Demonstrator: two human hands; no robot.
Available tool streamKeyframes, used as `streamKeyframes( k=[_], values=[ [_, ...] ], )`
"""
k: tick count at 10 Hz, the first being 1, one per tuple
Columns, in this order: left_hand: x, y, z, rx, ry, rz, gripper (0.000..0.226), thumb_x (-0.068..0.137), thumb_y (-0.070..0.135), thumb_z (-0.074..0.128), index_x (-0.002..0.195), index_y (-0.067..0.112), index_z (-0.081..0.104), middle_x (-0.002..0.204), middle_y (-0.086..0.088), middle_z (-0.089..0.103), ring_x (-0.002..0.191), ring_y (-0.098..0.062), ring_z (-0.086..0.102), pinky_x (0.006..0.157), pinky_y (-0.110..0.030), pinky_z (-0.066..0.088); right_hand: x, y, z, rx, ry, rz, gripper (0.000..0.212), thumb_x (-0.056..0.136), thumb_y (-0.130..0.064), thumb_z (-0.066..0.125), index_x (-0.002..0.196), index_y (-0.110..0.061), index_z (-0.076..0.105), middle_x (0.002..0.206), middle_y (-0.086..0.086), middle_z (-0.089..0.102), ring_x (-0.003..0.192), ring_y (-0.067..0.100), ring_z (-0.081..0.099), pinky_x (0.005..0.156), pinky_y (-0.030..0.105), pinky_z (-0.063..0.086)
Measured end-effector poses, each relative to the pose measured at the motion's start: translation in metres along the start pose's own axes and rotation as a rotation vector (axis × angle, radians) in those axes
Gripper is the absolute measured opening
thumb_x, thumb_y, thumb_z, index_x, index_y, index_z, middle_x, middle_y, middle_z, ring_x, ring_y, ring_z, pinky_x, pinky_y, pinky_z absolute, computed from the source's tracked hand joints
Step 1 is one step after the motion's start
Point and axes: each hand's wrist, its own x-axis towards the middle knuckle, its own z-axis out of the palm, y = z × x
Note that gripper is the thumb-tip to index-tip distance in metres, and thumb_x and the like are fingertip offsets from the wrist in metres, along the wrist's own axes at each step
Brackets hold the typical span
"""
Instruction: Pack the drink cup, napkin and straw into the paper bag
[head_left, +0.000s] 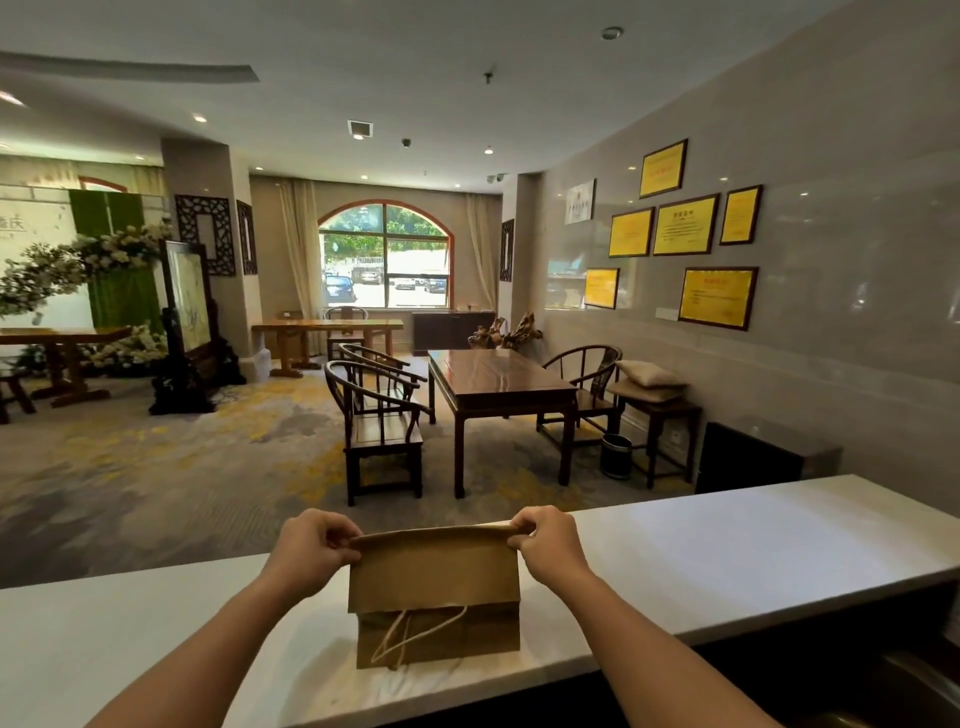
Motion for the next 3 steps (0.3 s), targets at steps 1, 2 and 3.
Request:
streamKeyframes(
  k=[1, 2, 3],
  values=[
    [0.005, 0.005, -0.004, 0.127, -0.083, 0.029, 0.014, 0.083, 0.018, 0.074, 0.081, 0.03, 0.068, 0.087, 0.005, 0.07, 0.08, -0.007, 0.062, 0.064, -0.019, 0.047, 0.004, -0.005, -0.007, -0.103, -0.073, -0.032, 0.007, 0.089, -0.017, 0.066, 0.093, -0.023, 0.067, 0.092, -0.003, 0.064, 0.077, 0.01, 0.06, 0.062, 0.015, 0.047],
    [0.019, 0.021, -0.011, 0.272, -0.174, 0.091, 0.01, 0.082, 0.034, 0.072, 0.089, 0.034, 0.065, 0.1, 0.008, 0.068, 0.085, -0.005, 0.06, 0.067, -0.018, 0.046, 0.006, -0.023, -0.02, -0.214, -0.207, -0.085, 0.018, 0.086, -0.021, 0.069, 0.103, -0.022, 0.063, 0.099, -0.001, 0.063, 0.084, 0.013, 0.061, 0.07, 0.02, 0.054],
    [0.041, 0.058, -0.022, 0.363, -0.026, 0.217, 0.032, 0.087, 0.042, 0.063, 0.116, 0.027, 0.064, 0.117, 0.003, 0.068, 0.101, -0.012, 0.062, 0.083, -0.026, 0.052, 0.013, -0.069, -0.039, -0.268, -0.202, -0.23, 0.031, 0.088, -0.027, 0.066, 0.118, -0.019, 0.058, 0.109, 0.005, 0.064, 0.095, 0.018, 0.062, 0.084, 0.034, 0.056]
  ],
)
